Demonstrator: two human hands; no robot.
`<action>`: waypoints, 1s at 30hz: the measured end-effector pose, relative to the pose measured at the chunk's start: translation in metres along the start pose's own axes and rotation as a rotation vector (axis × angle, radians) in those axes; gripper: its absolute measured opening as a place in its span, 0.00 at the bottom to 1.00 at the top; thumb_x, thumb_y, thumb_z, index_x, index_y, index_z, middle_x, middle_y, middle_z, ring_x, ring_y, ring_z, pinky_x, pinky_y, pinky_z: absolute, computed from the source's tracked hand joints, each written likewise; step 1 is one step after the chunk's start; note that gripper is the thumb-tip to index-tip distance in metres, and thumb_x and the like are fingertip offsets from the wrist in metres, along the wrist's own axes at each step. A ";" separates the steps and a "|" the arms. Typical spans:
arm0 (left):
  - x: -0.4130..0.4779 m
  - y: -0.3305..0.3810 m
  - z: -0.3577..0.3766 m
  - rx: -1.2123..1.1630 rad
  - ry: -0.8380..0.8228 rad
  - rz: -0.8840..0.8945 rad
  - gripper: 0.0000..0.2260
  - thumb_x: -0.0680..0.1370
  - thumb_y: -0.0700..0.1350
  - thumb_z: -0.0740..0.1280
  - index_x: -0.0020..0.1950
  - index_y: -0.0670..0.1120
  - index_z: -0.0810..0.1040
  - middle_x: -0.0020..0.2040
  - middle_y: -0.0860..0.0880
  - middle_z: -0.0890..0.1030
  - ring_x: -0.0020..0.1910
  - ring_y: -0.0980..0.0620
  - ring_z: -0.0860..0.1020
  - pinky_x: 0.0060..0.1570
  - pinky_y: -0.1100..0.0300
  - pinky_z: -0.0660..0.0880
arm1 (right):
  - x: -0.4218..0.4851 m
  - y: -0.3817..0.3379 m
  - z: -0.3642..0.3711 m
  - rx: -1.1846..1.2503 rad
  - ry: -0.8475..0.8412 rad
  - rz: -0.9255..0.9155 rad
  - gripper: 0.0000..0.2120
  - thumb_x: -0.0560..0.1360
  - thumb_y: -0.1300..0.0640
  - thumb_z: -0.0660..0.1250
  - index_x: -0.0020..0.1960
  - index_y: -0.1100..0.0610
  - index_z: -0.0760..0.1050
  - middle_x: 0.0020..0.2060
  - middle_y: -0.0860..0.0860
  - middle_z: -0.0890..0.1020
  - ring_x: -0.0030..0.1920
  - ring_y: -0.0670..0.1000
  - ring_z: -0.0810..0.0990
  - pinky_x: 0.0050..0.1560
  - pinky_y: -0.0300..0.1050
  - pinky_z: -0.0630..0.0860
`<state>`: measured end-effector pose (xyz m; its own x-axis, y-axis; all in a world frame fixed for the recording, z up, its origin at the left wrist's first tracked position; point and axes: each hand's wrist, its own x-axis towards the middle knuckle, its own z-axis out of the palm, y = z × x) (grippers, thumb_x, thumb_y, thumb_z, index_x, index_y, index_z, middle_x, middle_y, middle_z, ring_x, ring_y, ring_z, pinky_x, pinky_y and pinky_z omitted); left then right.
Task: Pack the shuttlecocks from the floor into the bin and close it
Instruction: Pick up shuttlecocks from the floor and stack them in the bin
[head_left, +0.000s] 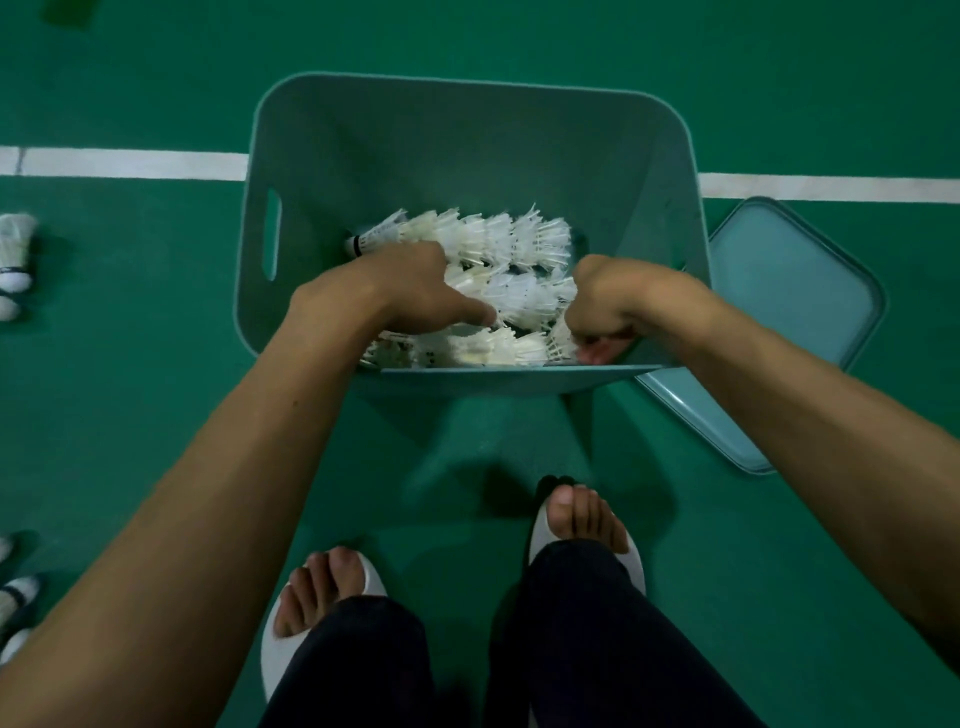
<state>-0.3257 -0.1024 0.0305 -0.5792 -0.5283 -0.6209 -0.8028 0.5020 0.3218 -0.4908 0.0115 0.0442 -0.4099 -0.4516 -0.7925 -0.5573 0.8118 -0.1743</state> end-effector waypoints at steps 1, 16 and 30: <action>0.002 0.000 0.001 -0.021 -0.012 -0.007 0.46 0.71 0.73 0.67 0.78 0.43 0.65 0.79 0.43 0.67 0.74 0.40 0.69 0.70 0.46 0.69 | 0.002 0.001 0.000 0.045 -0.031 0.008 0.05 0.80 0.74 0.61 0.49 0.67 0.68 0.42 0.67 0.82 0.25 0.55 0.82 0.30 0.50 0.84; 0.004 -0.001 -0.003 0.050 -0.158 -0.040 0.43 0.75 0.71 0.64 0.81 0.46 0.61 0.83 0.48 0.58 0.81 0.46 0.58 0.78 0.49 0.56 | 0.017 -0.015 0.015 -0.543 -0.152 -0.059 0.09 0.82 0.63 0.55 0.51 0.68 0.71 0.54 0.64 0.82 0.38 0.58 0.80 0.43 0.51 0.81; -0.004 -0.003 -0.012 0.054 -0.109 -0.047 0.41 0.76 0.69 0.64 0.81 0.46 0.62 0.83 0.49 0.58 0.81 0.46 0.60 0.77 0.50 0.57 | 0.003 -0.008 -0.013 -0.473 0.095 -0.064 0.10 0.74 0.68 0.58 0.40 0.67 0.76 0.23 0.57 0.82 0.22 0.55 0.81 0.37 0.50 0.83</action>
<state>-0.3232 -0.1101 0.0408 -0.5203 -0.4760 -0.7091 -0.8179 0.5165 0.2534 -0.4973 -0.0014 0.0509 -0.4157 -0.5447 -0.7284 -0.8415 0.5342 0.0808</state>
